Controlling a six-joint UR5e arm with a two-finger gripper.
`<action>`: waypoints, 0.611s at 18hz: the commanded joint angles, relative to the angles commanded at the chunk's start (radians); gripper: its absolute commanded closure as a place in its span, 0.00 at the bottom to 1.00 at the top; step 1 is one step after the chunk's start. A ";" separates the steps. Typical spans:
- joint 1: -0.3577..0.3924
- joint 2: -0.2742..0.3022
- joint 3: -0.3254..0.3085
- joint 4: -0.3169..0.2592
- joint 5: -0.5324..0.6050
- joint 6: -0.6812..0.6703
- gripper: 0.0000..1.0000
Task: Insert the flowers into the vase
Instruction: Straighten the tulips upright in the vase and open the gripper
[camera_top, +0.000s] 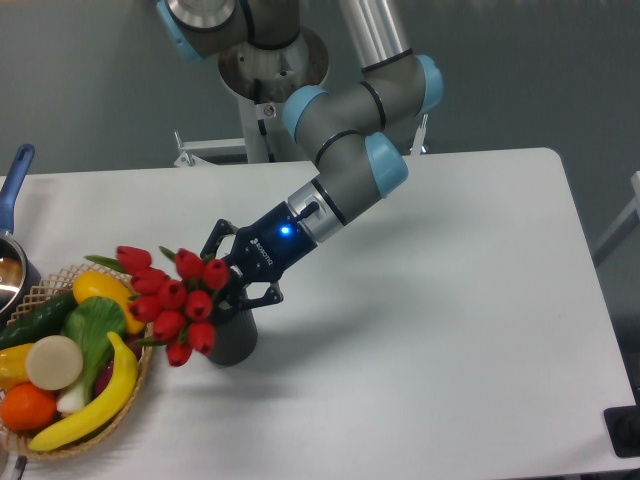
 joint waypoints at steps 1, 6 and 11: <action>0.003 0.006 -0.002 0.000 0.000 0.002 0.26; 0.015 0.032 -0.002 -0.002 0.000 -0.001 0.00; 0.015 0.100 -0.038 -0.003 0.067 0.000 0.00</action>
